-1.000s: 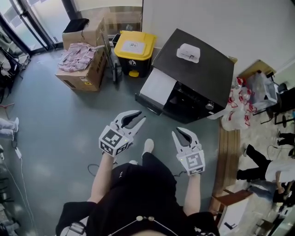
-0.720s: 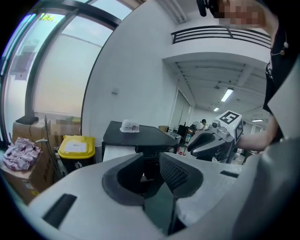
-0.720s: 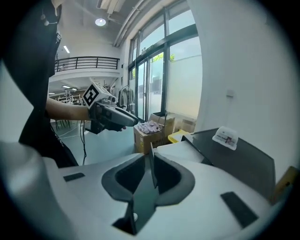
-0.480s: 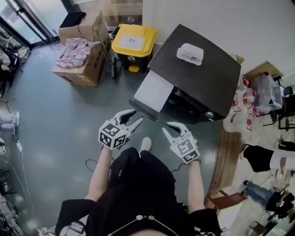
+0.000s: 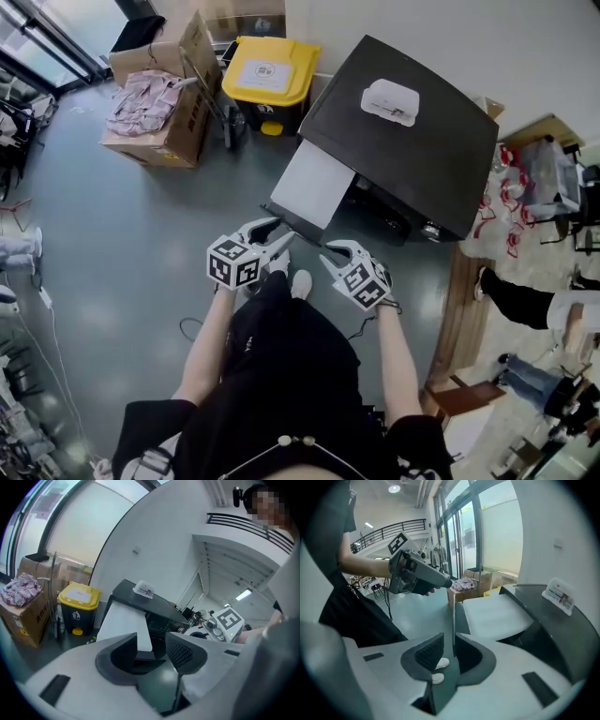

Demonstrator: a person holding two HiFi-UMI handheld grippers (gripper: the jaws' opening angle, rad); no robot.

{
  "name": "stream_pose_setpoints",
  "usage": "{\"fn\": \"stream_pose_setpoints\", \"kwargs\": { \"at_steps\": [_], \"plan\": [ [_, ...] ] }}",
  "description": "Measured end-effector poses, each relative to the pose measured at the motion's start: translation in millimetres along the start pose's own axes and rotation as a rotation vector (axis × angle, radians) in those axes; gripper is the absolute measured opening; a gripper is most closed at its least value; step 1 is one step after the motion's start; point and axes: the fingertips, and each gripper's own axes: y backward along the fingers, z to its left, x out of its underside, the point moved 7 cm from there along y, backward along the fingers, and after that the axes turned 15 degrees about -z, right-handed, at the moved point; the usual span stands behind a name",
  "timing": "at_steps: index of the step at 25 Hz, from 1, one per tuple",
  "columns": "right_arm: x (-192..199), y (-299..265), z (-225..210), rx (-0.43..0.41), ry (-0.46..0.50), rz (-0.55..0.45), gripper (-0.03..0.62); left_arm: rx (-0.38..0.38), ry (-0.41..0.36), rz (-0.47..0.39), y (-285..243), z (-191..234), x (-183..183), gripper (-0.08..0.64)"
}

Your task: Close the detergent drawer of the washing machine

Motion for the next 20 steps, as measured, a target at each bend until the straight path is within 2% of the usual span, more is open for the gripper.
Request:
{"fn": "stream_pose_setpoints", "kwargs": {
  "at_steps": [4,9,13,20],
  "plan": [
    [14,-16,-9,0.019,0.030,0.079,0.074,-0.041,0.071,0.014,-10,21,5,0.175],
    [17,-26,-11,0.000,0.094,0.166,0.066,-0.122,0.101,0.050,-23,42,17,0.175],
    [18,-30,-10,-0.003,0.078,0.170,0.063,-0.180,0.152,0.033,-20,53,25,0.175],
    [21,-30,-7,-0.030,0.086,0.186,0.048,-0.197,0.201,0.034,-22,58,33,0.175]
  ]
}}
